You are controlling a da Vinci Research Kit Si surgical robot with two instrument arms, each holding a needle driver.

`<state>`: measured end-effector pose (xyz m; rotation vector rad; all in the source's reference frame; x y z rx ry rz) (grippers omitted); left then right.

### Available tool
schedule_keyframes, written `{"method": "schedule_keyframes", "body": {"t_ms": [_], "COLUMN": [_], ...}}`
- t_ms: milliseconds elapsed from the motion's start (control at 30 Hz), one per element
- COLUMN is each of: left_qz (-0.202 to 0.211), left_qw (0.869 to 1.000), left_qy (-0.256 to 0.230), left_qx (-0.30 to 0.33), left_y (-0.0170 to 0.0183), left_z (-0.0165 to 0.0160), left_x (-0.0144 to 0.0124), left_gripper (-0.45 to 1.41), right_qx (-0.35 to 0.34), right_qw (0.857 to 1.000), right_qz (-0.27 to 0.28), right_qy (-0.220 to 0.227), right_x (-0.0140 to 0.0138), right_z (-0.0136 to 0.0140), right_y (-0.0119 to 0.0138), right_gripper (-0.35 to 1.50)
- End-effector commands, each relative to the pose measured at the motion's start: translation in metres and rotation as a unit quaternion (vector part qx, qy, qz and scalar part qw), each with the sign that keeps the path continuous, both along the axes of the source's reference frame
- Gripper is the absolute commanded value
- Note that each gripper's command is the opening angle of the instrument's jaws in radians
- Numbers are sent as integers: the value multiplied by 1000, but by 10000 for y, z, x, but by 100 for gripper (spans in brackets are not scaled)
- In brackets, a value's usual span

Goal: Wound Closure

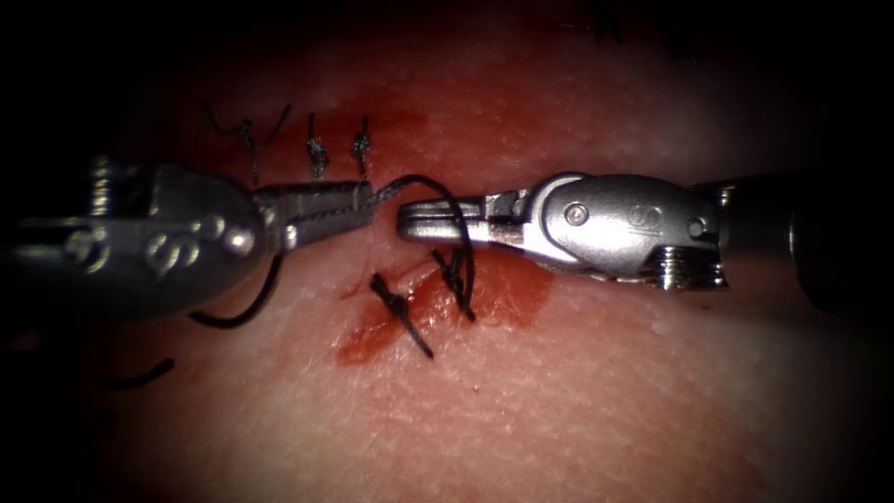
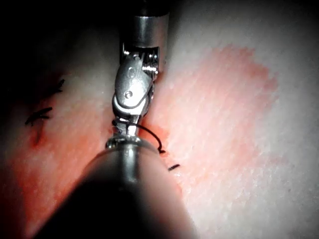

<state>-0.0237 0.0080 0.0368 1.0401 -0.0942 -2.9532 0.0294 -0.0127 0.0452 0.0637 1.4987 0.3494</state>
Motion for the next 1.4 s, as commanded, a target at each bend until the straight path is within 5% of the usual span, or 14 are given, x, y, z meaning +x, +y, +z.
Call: {"method": "schedule_keyframes", "body": {"t_ms": [33, 233, 500, 967, 1033, 1133, 1400], "left_qz": [1, 14, 20, 32, 30, 28, 17], "left_qw": [1000, 1000, 1000, 998, 998, 998, 998], "left_qy": [-5, 12, 18, -5, -6, -7, -8], "left_qx": [1, -3, 12, 46, 47, 49, 58], "left_y": [1, 9, 2, -43, -47, -57, -71], "left_z": [10, 56, 97, 139, 138, 132, 121], "left_x": [-5, -10, -17, -45, -46, -49, -53], "left_gripper": [-45, -45, -45, -45, -45, -45, -45], "right_qx": [-1, -11, -8, 112, 133, 219, 278], "right_qw": [1000, 998, 998, 980, 973, 935, 904], "right_qz": [-4, -20, -12, 144, 169, 251, 319], "right_qy": [8, 59, 67, 77, 88, 122, 52], "right_x": [9, 11, 2, -11, -15, -21, -16], "right_z": [7, 2, 8, 12, 8, -4, -10], "right_y": [-3, -29, -49, -67, -66, -59, -68], "right_gripper": [-35, -35, -35, -35, -35, -35, -35]}}
